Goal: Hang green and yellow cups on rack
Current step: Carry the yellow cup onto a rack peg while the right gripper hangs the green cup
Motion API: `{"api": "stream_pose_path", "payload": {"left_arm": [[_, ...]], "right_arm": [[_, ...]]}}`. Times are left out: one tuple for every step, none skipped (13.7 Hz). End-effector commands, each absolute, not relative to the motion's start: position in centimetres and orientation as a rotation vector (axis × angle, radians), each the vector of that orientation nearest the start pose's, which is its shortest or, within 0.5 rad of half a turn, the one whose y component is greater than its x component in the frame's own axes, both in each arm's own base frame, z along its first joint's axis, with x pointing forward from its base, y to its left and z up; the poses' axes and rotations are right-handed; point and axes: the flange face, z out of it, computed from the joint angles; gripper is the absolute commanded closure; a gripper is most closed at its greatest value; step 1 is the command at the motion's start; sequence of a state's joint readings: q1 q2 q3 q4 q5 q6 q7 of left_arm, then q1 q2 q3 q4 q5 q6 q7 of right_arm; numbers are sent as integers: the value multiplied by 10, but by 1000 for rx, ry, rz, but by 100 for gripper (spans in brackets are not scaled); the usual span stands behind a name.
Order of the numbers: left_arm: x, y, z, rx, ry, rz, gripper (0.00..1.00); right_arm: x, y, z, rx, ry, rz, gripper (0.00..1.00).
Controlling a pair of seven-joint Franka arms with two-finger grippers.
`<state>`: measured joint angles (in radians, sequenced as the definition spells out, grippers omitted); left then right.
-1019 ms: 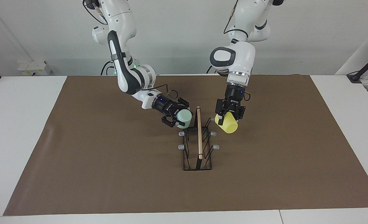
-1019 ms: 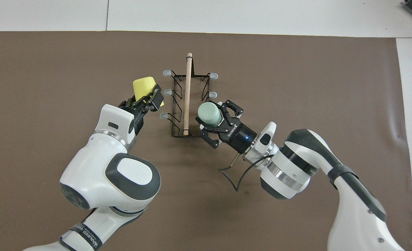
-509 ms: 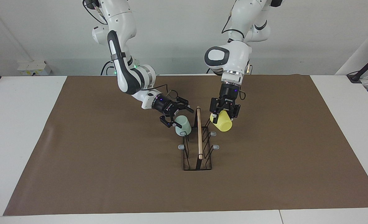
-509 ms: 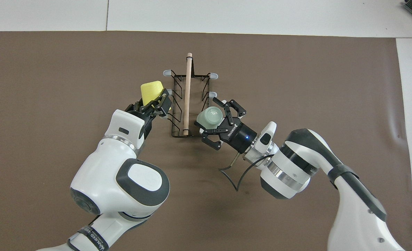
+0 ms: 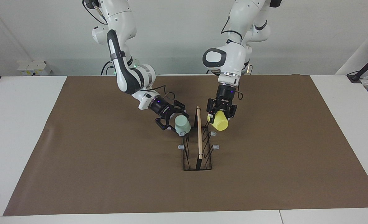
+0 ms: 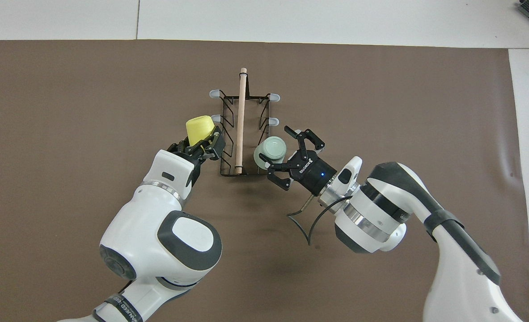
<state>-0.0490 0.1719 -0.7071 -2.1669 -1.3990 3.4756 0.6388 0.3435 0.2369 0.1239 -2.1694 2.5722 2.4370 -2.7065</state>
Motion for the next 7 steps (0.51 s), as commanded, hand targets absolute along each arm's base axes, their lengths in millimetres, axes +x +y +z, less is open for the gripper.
{"api": "stream_pose_path", "payload": {"left_arm": [[449, -280, 386, -3284, -342, -1337, 100], [444, -284, 383, -3298, -361, -1316, 100], [440, -285, 381, -3307, -378, -1298, 100], [439, -286, 380, -3312, -392, -1290, 100], [438, -286, 380, -3314, -400, -1288, 100], [440, -286, 382, -3315, -411, -1291, 100], [441, -286, 382, -3318, -422, -1293, 93]], "right_arm": [[510, 261, 308, -1983, -675, -1555, 1], [510, 261, 310, -1990, -664, -1549, 1], [511, 261, 313, -1991, -653, -1545, 1], [510, 263, 317, -2004, -643, -1531, 1], [506, 266, 321, -2021, -632, -1506, 1], [504, 269, 329, -2024, -624, -1500, 1], [502, 268, 334, -2041, -607, -1487, 1]]}}
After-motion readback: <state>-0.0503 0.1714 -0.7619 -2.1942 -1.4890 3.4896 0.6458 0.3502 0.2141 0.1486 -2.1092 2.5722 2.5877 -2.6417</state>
